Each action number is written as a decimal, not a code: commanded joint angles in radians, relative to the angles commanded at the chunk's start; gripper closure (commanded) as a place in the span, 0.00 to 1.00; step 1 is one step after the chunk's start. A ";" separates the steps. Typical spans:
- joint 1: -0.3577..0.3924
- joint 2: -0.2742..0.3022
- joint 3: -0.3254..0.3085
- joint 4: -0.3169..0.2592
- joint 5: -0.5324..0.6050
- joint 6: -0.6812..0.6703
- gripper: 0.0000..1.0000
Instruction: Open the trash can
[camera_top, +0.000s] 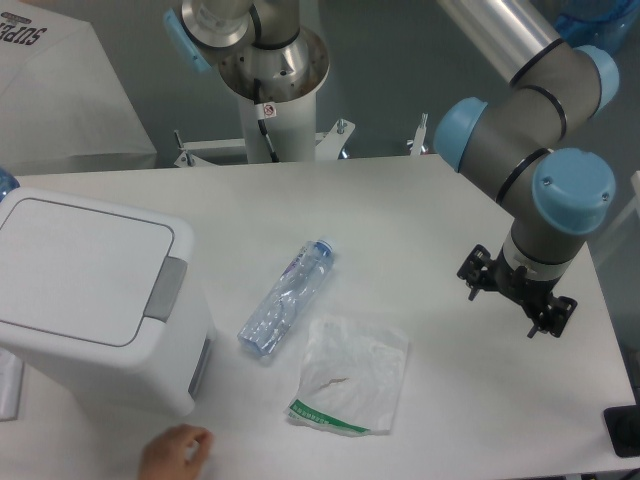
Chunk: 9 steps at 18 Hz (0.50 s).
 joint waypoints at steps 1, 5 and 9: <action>0.000 0.000 -0.002 -0.002 -0.002 0.000 0.00; -0.003 0.005 -0.009 -0.002 -0.008 0.000 0.00; -0.011 0.018 -0.021 -0.002 -0.047 0.000 0.00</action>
